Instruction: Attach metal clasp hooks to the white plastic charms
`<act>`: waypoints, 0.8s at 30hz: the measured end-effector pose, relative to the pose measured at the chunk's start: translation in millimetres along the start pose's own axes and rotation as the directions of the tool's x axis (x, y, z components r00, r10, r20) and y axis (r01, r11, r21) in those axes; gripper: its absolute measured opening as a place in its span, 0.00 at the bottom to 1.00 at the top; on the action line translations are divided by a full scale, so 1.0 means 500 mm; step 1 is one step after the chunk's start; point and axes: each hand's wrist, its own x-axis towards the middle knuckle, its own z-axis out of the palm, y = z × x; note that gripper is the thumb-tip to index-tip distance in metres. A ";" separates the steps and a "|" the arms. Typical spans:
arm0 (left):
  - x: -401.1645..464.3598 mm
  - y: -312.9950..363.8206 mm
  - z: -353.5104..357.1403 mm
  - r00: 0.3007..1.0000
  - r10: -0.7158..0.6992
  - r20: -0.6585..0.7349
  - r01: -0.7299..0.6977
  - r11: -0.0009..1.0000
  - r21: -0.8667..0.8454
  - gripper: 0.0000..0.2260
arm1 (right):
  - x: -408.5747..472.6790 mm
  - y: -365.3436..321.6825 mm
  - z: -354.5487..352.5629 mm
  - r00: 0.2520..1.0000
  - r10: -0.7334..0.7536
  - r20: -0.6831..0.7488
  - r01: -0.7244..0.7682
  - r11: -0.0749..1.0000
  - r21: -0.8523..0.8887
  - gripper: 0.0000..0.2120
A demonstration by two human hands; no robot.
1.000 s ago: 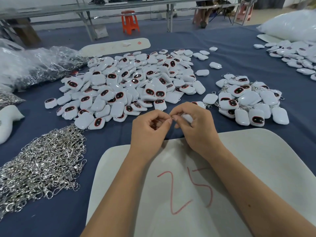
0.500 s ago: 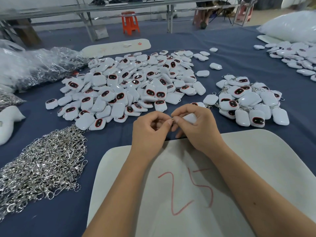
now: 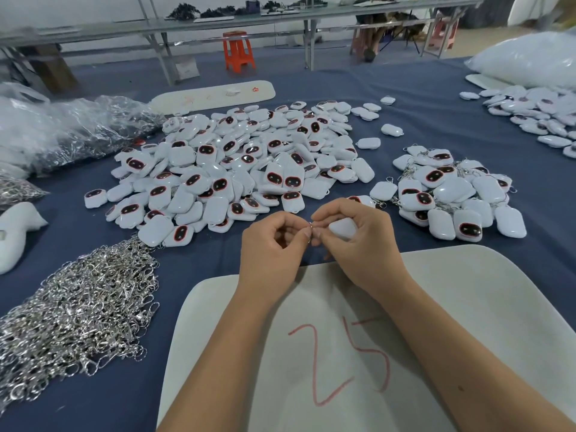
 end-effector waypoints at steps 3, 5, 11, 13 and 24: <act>0.000 0.000 -0.002 1.000 -0.010 0.010 0.010 1.000 -0.013 0.07 | 0.002 0.002 -0.001 1.000 0.009 0.018 -0.010 1.000 0.007 0.09; 0.000 0.002 -0.003 1.000 -0.007 0.015 0.008 0.999 -0.037 0.06 | 0.003 0.003 -0.001 1.000 0.011 0.016 -0.011 1.000 -0.009 0.09; 0.003 0.001 -0.007 0.999 -0.031 0.008 0.032 0.995 -0.092 0.05 | 0.006 0.003 -0.002 0.988 0.064 0.143 -0.061 0.998 -0.022 0.09; 0.003 0.001 -0.008 0.999 -0.033 0.026 0.035 0.995 -0.098 0.04 | 0.006 0.001 -0.003 0.990 0.045 0.137 -0.043 0.999 -0.020 0.09; 0.006 -0.007 -0.009 0.996 -0.005 0.092 0.016 0.993 -0.116 0.06 | 0.008 0.003 -0.004 0.992 -0.013 0.126 0.017 0.999 -0.032 0.09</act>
